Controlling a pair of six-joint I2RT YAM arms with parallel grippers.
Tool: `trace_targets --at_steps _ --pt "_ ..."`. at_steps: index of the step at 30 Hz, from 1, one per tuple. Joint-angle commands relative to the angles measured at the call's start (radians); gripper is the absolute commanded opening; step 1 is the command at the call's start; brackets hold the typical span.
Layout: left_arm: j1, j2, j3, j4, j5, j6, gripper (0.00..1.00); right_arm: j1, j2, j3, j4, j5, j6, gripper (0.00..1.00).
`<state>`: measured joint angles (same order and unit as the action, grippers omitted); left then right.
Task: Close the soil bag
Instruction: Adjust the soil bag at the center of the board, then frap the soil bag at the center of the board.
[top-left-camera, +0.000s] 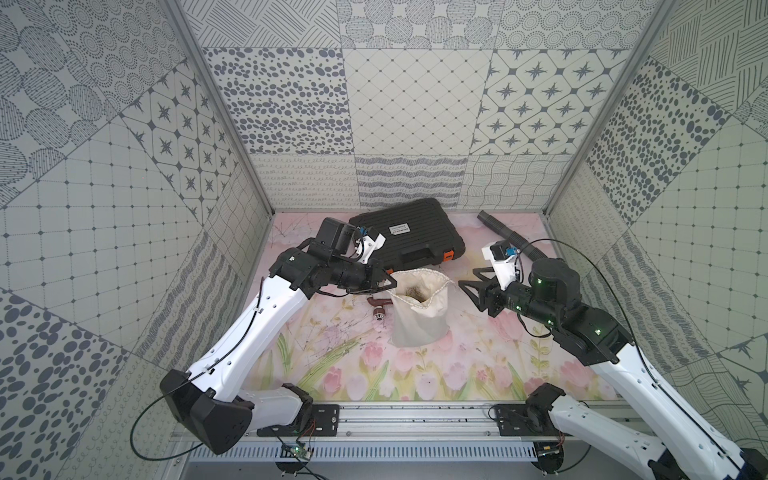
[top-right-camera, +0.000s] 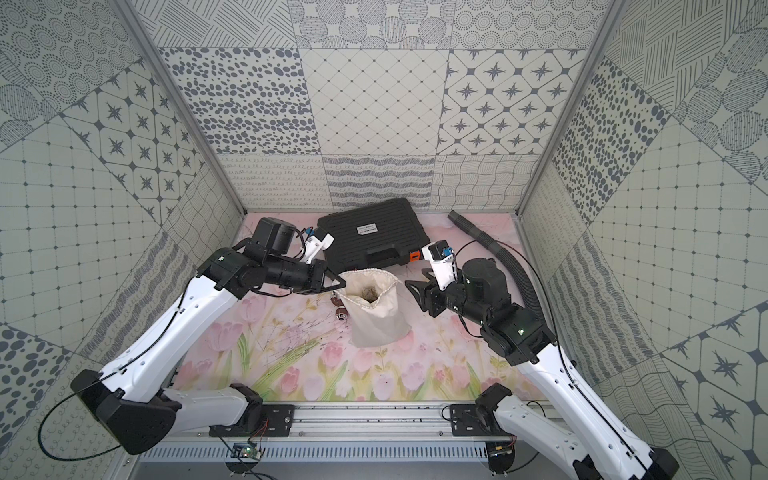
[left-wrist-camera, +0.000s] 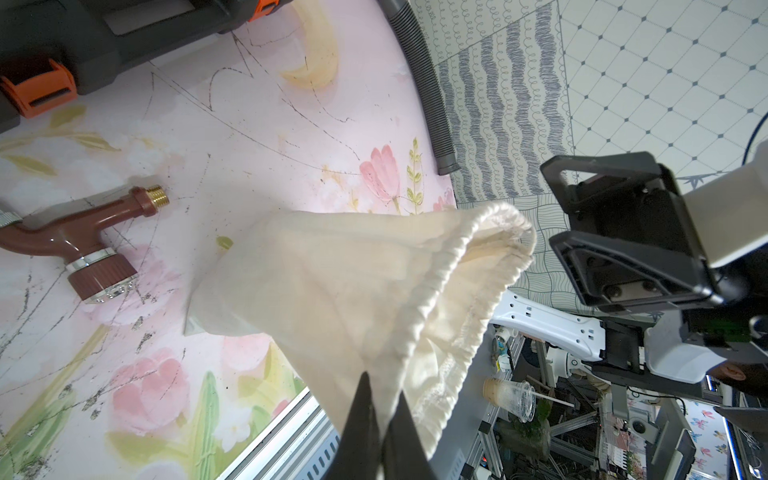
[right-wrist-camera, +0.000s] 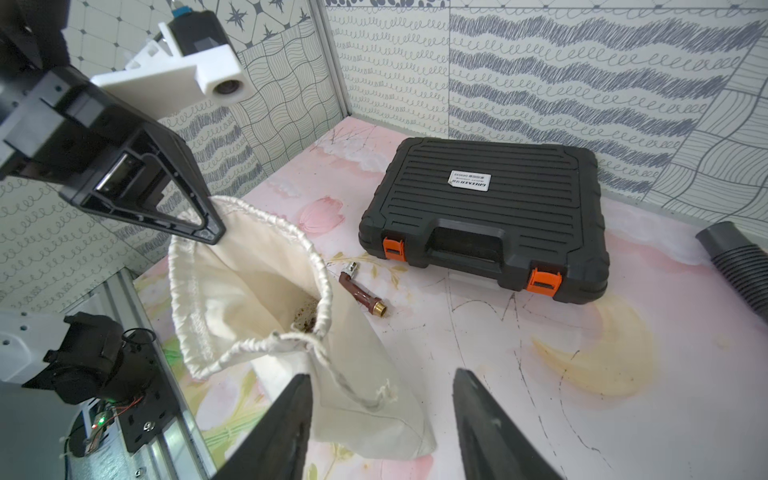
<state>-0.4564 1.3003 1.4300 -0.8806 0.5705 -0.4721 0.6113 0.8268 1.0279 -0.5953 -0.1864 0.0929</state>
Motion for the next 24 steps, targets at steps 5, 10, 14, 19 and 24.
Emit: trace_targets --at_steps 5,10,14,19,24 --pt "-0.004 -0.013 0.004 0.011 0.036 0.008 0.0 0.022 -0.044 -0.031 -0.038 -0.052 -0.057 0.61" --pt "-0.004 -0.018 0.005 0.008 0.031 0.006 0.0 0.079 -0.025 -0.048 -0.037 -0.004 -0.074 0.6" --pt "-0.005 -0.02 0.004 0.008 0.031 0.003 0.0 0.104 -0.006 -0.057 -0.03 0.063 -0.086 0.6" --pt "-0.008 -0.025 0.002 0.006 0.025 0.002 0.0 0.104 0.014 -0.075 0.016 0.147 -0.097 0.59" --pt "-0.009 -0.022 0.0 0.009 0.024 0.0 0.0 0.104 0.073 -0.071 0.079 0.154 -0.11 0.59"
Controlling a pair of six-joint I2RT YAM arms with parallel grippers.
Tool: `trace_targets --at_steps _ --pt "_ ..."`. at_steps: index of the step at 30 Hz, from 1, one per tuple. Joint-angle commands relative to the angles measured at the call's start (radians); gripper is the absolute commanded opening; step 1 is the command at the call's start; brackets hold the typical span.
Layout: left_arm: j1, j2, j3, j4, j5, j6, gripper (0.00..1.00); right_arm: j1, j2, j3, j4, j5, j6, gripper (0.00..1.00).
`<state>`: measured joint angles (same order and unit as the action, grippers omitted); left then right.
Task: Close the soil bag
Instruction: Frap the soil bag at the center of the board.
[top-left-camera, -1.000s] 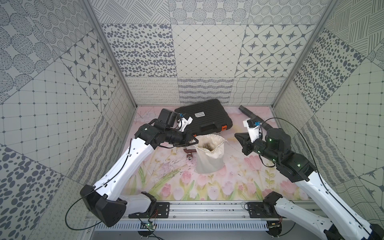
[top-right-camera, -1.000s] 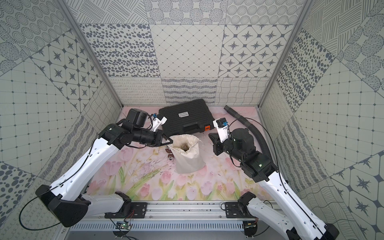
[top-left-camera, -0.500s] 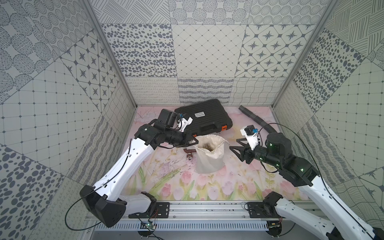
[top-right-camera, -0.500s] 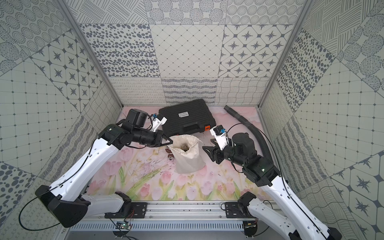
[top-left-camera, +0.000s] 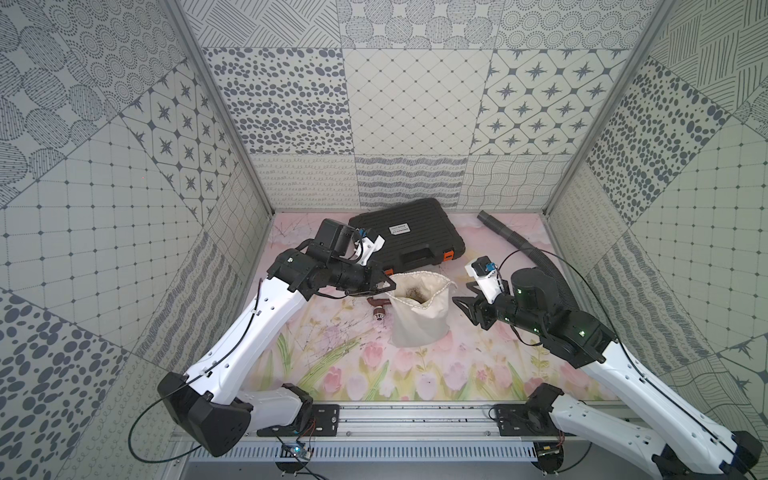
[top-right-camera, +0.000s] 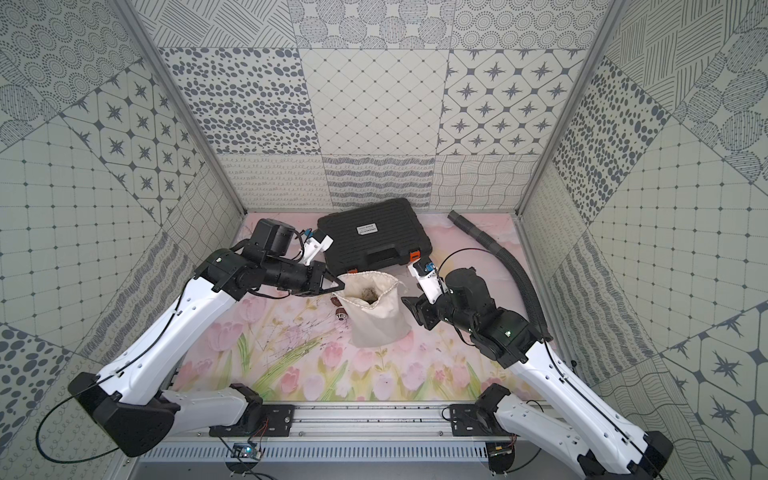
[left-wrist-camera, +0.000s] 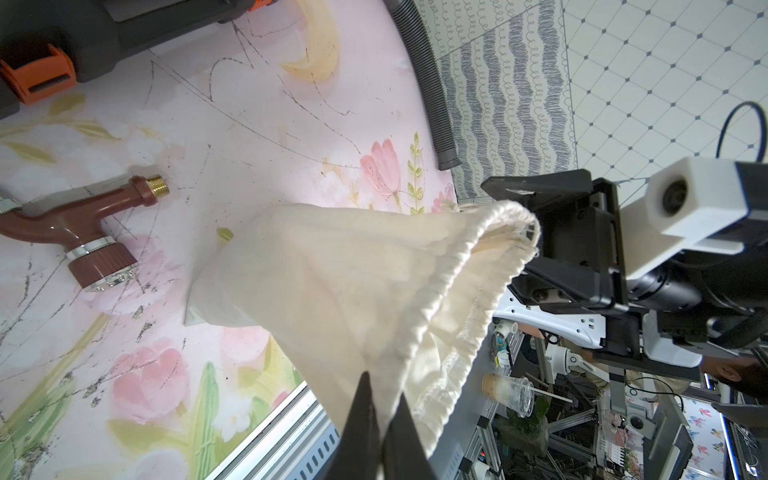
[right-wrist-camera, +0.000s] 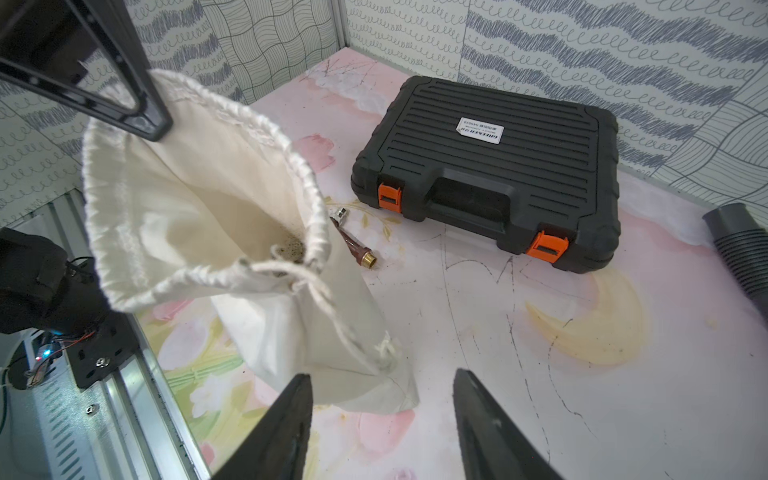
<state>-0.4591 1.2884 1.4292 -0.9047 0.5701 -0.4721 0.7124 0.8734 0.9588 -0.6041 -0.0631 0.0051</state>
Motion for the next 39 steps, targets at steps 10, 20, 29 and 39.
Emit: trace_targets --at_steps 10,20,29,39 --pt "-0.011 -0.004 0.003 0.034 0.014 -0.003 0.0 0.003 0.087 0.015 0.165 0.058 -0.062 0.54" --pt "-0.01 0.008 0.011 0.034 0.006 0.001 0.0 0.002 0.051 -0.002 0.189 0.09 -0.068 0.0" --pt "-0.011 0.001 0.009 0.041 -0.019 0.003 0.0 0.015 -0.011 0.064 0.121 0.111 -0.072 0.0" --pt "-0.01 -0.016 -0.015 0.067 -0.073 -0.009 0.3 0.111 0.085 0.238 -0.031 0.196 -0.161 0.0"
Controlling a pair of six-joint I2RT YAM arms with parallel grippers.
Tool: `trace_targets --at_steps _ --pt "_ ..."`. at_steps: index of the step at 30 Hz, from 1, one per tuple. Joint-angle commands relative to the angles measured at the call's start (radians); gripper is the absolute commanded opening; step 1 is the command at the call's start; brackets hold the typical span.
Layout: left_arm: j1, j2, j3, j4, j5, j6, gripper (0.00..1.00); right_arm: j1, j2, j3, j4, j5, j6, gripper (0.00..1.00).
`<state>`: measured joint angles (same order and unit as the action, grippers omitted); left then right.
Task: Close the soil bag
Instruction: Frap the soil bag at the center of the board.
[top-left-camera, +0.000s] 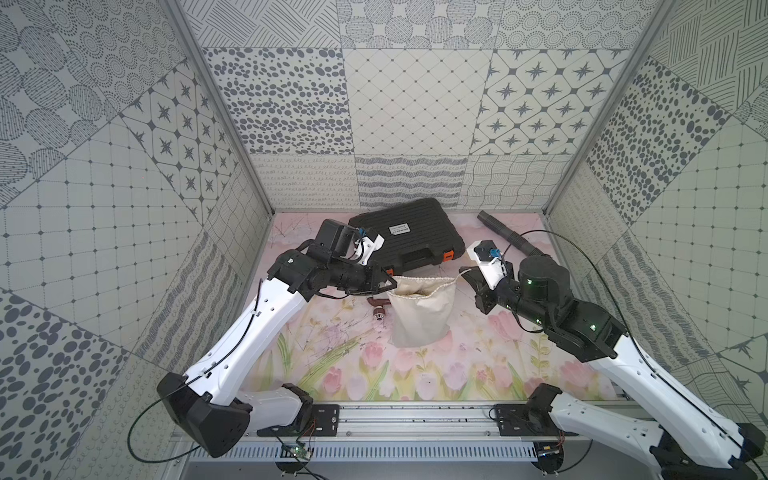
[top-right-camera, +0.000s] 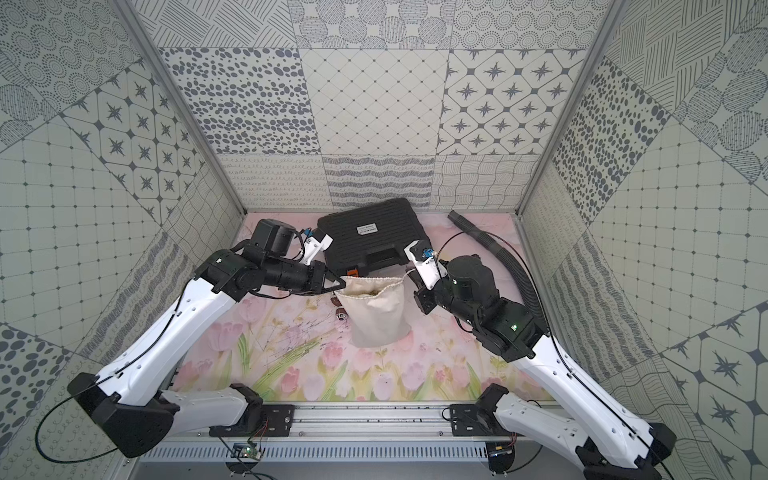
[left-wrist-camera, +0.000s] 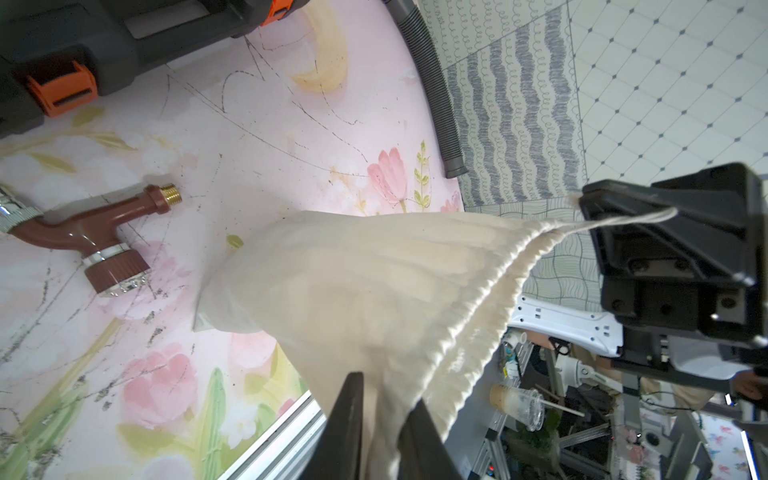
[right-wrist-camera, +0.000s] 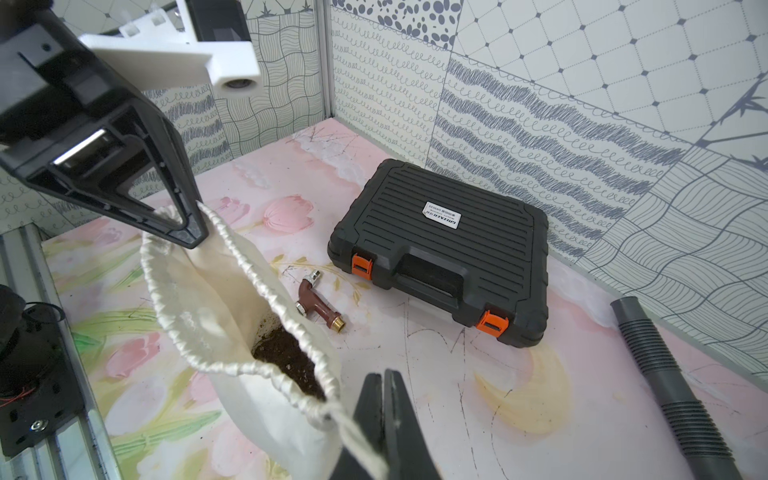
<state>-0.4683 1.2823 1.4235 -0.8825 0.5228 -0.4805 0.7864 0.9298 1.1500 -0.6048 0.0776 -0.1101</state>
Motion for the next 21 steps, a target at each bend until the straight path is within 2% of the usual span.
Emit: trace_targets --at_steps 1,6,10,16,21 --pt "-0.002 -0.011 -0.012 0.045 -0.031 0.0 0.34 0.053 0.037 0.061 -0.04 0.076 -0.057 0.0" --pt "0.0 -0.03 -0.024 0.031 -0.093 0.016 0.63 0.076 0.056 0.102 -0.051 0.114 -0.073 0.0" --pt "0.0 -0.07 -0.015 0.02 -0.209 0.049 0.78 0.078 0.049 0.103 -0.051 0.124 -0.067 0.0" --pt "-0.001 -0.195 -0.058 0.184 -0.227 0.17 0.95 0.078 0.058 0.117 -0.053 0.119 -0.059 0.0" --pt "-0.012 -0.185 -0.05 0.278 -0.13 0.241 0.97 0.077 0.066 0.121 -0.053 0.116 -0.047 0.0"
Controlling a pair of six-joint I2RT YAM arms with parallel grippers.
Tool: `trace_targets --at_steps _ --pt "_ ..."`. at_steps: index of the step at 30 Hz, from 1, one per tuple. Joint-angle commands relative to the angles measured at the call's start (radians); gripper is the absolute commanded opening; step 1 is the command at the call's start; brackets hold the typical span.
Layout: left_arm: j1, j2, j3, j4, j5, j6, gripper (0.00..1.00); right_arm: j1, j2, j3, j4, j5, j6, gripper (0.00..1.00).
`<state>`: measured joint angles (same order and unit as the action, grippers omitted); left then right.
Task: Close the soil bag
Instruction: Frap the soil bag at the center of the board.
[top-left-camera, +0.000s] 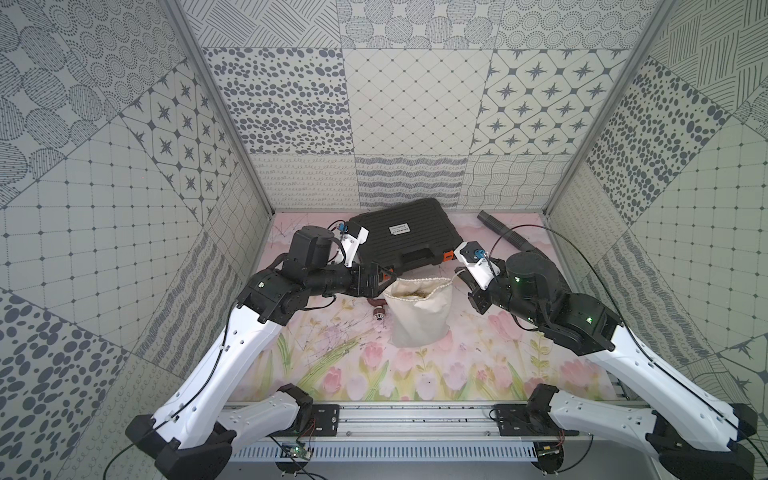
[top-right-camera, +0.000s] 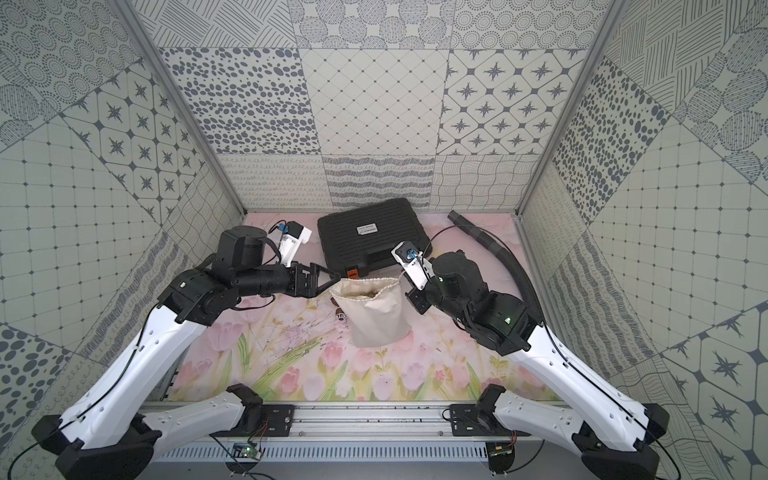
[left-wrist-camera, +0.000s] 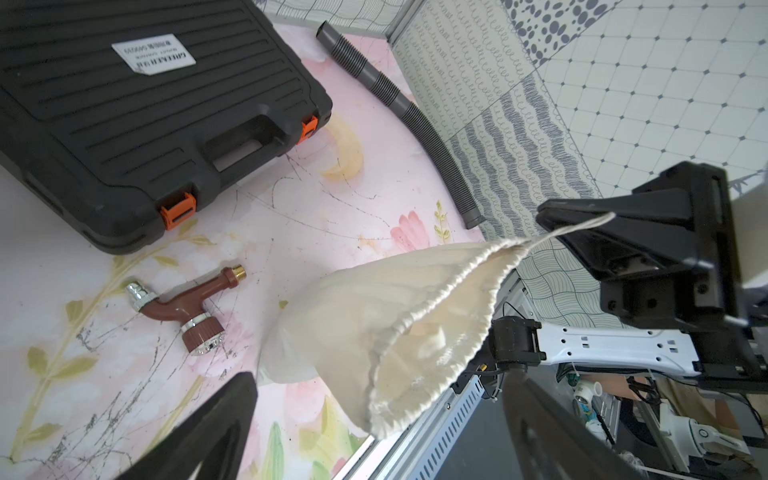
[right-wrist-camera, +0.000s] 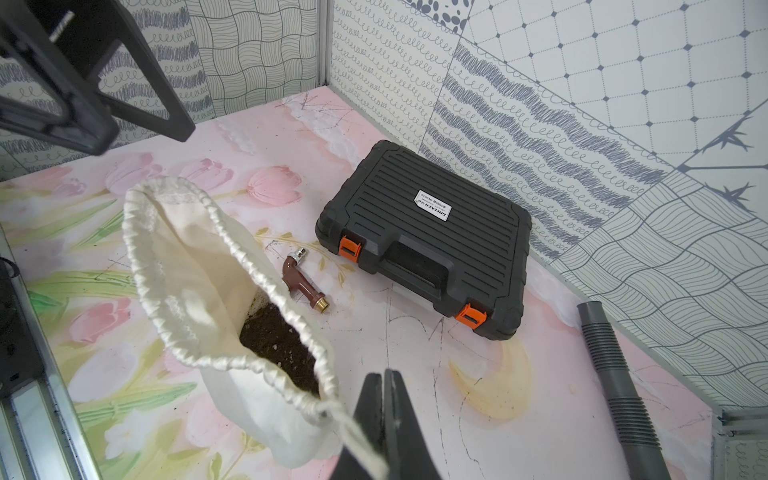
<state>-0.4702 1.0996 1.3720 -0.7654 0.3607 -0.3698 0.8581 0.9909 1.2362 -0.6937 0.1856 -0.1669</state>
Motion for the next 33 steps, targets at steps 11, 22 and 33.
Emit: trace_targets --at_steps 11,22,33 --pt "-0.248 0.138 0.08 0.206 -0.043 0.382 0.97 0.005 0.011 0.066 0.025 0.026 0.046 0.0" --pt "-0.351 0.222 0.074 0.334 -0.152 0.541 0.91 0.006 0.004 0.069 0.02 0.035 0.069 0.0" --pt "-0.37 0.281 0.069 0.429 -0.098 0.574 0.71 0.005 0.004 0.065 0.019 0.036 0.075 0.0"
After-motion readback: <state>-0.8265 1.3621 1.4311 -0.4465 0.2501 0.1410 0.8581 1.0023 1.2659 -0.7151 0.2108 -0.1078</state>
